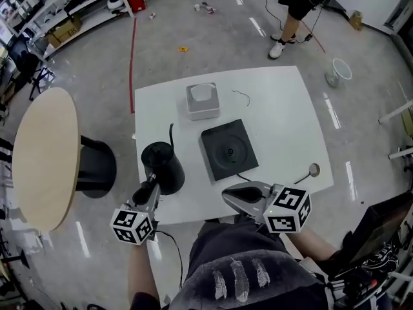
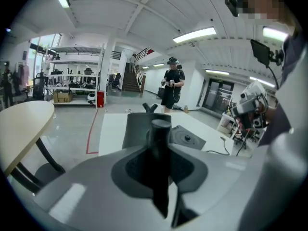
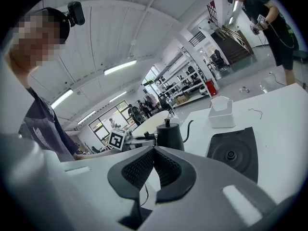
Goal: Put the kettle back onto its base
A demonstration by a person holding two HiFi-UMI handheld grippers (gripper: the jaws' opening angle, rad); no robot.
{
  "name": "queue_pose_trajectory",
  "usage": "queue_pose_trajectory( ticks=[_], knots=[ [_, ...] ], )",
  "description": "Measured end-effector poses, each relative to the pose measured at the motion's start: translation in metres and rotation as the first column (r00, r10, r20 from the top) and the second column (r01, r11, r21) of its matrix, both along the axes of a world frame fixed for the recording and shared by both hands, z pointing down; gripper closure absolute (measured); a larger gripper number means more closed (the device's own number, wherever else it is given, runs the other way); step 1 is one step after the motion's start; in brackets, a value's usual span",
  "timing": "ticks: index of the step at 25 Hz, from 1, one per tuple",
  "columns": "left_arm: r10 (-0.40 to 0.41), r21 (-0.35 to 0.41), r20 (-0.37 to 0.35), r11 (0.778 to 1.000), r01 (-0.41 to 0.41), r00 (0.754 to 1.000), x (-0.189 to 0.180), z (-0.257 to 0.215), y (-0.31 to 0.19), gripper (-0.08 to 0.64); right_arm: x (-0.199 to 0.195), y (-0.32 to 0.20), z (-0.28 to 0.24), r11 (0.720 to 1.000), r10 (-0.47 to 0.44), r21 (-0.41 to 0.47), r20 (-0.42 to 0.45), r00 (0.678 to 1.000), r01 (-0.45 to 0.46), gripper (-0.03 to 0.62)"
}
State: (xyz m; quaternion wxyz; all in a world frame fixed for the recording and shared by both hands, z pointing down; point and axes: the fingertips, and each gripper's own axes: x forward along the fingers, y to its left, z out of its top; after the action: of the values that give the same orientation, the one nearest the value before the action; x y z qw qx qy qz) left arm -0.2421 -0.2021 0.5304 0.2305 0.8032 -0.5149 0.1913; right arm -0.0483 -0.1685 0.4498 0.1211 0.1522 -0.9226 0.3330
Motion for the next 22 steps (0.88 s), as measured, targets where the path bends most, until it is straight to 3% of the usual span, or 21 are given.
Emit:
queue_pose_trajectory(
  ticks=[7, 14, 22],
  knots=[
    [-0.006, 0.073, -0.064, 0.997, 0.011, 0.998, 0.011, -0.031, -0.004, 0.499, 0.004, 0.003, -0.002, 1.000, 0.003, 0.012, 0.007, 1.000, -0.003, 0.591],
    [0.073, 0.157, -0.107, 0.986, -0.055, 0.992, 0.047, -0.058, -0.030, 0.500, 0.010, 0.002, -0.002, 0.999, 0.023, 0.026, 0.020, 1.000, -0.023, 0.591],
    [0.173, 0.192, -0.102, 0.970, -0.151, 0.980, 0.092, -0.056, -0.058, 0.500, 0.033, -0.001, 0.006, 0.996, 0.088, 0.028, 0.021, 0.996, -0.088, 0.591]
  ],
)
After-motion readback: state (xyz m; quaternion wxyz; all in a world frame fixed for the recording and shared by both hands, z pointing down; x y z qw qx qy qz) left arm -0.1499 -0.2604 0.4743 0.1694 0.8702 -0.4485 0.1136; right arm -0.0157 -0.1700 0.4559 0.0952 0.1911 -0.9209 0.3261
